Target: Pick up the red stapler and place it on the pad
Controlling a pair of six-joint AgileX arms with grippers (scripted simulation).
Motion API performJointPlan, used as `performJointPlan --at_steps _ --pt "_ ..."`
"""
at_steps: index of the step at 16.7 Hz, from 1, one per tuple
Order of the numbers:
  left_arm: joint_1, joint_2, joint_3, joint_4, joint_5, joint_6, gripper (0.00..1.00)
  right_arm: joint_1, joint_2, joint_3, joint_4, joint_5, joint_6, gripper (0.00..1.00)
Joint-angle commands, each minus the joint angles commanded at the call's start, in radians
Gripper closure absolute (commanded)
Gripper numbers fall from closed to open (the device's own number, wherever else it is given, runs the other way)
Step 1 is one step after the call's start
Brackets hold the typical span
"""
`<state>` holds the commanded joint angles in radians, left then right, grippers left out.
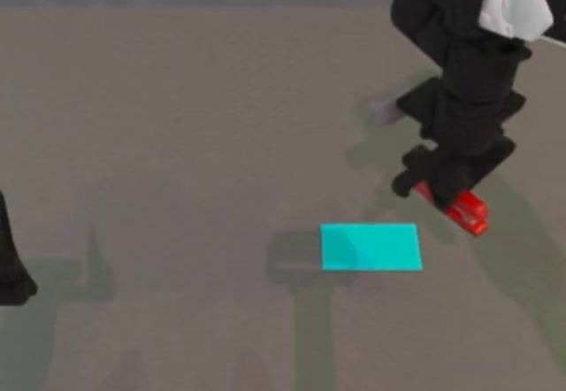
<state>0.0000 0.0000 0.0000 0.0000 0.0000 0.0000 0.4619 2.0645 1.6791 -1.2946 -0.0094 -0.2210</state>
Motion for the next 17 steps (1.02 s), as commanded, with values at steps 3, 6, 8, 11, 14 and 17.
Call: performJointPlan --at_steps 3,6,8,11,14,17 --pt "0.000 0.000 0.000 0.000 0.000 0.000 0.00 0.050 0.046 0.075 -0.027 -0.001 -0.318 1.00" --pt "0.000 0.000 0.000 0.000 0.000 0.000 0.00 0.090 0.071 0.141 -0.039 0.000 -0.557 1.00" --pt "0.000 0.000 0.000 0.000 0.000 0.000 0.00 0.109 0.076 0.174 -0.039 0.002 -0.663 1.00" --pt "0.000 0.000 0.000 0.000 0.000 0.000 0.00 0.124 0.074 0.199 -0.035 0.004 -0.743 1.00" --pt "0.000 0.000 0.000 0.000 0.000 0.000 0.00 0.125 0.073 0.201 -0.034 0.004 -0.749 1.00" --pt "0.000 0.000 0.000 0.000 0.000 0.000 0.00 0.119 0.072 0.195 -0.031 0.004 -0.747 1.00"
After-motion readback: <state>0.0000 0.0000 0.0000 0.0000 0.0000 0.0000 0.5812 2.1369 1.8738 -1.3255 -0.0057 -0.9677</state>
